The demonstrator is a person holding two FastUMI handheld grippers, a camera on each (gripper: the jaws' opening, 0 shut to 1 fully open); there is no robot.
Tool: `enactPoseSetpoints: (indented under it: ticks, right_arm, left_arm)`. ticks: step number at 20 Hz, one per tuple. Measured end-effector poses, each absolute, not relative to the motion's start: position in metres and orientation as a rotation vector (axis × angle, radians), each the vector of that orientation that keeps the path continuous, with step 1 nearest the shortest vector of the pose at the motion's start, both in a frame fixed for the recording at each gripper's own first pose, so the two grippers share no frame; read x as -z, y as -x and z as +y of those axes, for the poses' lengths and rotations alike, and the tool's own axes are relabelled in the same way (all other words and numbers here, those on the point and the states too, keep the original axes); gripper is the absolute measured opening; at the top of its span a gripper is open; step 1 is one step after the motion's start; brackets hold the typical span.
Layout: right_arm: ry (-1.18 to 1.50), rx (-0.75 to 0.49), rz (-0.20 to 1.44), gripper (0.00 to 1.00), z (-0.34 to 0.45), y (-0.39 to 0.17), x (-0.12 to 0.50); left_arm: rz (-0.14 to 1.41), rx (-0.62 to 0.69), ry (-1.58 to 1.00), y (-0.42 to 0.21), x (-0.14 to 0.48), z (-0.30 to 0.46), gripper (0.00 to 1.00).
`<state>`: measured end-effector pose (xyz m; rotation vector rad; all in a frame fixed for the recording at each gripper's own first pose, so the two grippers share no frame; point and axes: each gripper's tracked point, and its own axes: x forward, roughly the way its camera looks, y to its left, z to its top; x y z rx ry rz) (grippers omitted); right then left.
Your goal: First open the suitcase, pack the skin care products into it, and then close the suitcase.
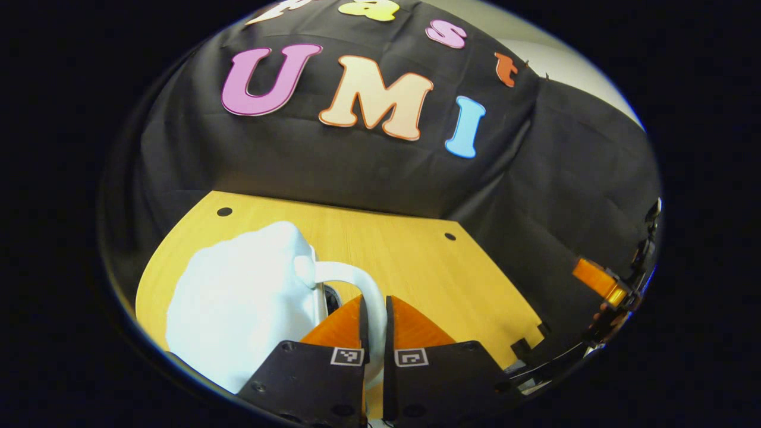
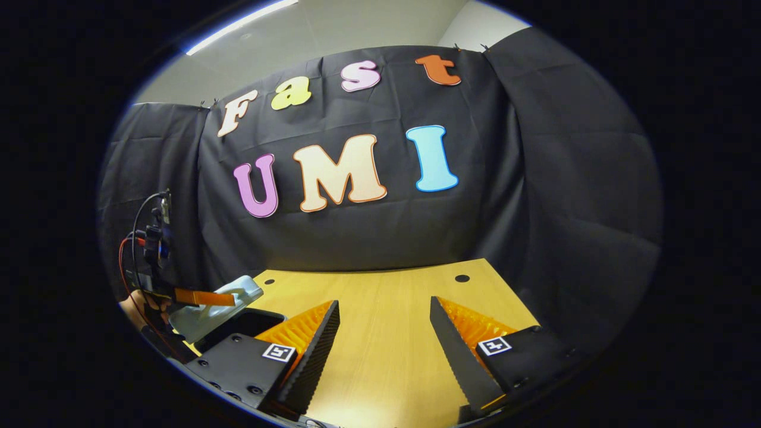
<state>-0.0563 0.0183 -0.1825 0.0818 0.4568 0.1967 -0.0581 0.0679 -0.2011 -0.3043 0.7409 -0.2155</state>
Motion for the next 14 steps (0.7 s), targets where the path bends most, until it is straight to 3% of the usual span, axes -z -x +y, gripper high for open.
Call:
enactPoseSetpoints:
  ticks: [6, 7, 10, 13, 14]
  right_arm:
    - [-0.038, -0.207, 0.439, 0.96, -0.022, 0.062, 0.173]
    - [-0.029, -0.213, 0.434, 0.96, -0.027, 0.062, 0.171]
    - [-0.028, -0.229, 0.422, 0.96, -0.036, 0.061, 0.168]
    - [-0.068, -0.231, 0.413, 0.98, -0.028, 0.057, 0.16]
    - [-0.088, -0.236, 0.4, 0.98, -0.02, 0.055, 0.154]
  left_arm:
    - [0.795, 0.16, 0.219, 0.072, 0.257, 0.034, 0.05]
    - [0.791, 0.137, 0.212, 0.074, 0.265, 0.032, 0.1]
    - [0.7, 0.112, 0.256, 0.069, 0.255, 0.017, 0.14]
    - [0.588, 0.063, 0.18, 0.06, 0.221, 0.016, 0.73]
    - [0.538, 0.047, 0.147, 0.058, 0.201, 0.018, 0.78]
